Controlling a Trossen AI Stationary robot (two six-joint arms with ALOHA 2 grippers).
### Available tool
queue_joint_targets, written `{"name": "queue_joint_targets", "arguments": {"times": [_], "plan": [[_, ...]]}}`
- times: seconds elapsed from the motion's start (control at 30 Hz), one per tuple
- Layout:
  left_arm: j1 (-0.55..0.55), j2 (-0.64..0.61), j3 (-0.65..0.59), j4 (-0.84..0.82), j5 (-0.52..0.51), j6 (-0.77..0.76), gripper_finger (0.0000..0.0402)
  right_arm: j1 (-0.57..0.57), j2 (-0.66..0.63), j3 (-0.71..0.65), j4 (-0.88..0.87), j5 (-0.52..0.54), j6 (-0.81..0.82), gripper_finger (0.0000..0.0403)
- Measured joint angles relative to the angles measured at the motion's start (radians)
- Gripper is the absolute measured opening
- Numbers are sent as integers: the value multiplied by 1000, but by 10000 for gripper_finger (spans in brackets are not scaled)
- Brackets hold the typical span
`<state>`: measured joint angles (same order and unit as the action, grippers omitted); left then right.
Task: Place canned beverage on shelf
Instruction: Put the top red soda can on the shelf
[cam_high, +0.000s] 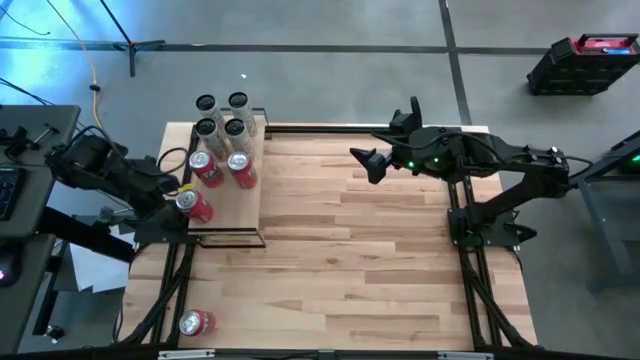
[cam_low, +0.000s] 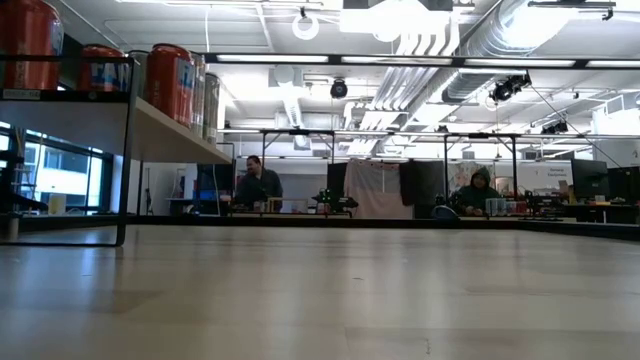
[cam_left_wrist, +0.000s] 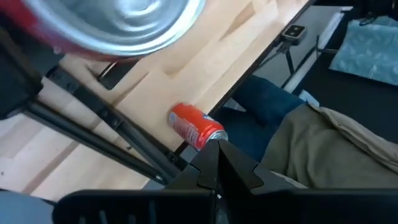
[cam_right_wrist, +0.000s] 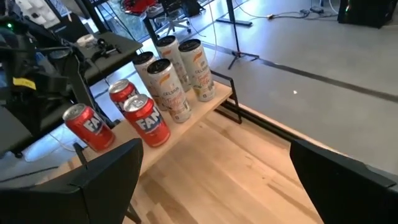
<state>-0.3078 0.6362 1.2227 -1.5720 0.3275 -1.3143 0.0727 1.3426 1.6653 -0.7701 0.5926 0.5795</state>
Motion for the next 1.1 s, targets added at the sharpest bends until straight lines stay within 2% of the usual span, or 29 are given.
{"name": "queue_joint_targets", "arguments": {"times": [0.1,0.33,0.53,0.77,1.1], "plan": [[-17,-14,-13,1,-39,-39,0,-1,0,0,3,2,-37,392],[-25,-19,-14,1,-236,-94,0,-1,0,0,3,9,-97,392],[-25,-13,-14,1,-262,-119,0,-1,0,0,3,9,-121,392],[-25,-13,-14,1,-360,-124,0,-1,0,0,3,9,-162,392],[-25,-11,-14,2,-390,-132,0,-1,0,1,4,9,-196,392]]}}
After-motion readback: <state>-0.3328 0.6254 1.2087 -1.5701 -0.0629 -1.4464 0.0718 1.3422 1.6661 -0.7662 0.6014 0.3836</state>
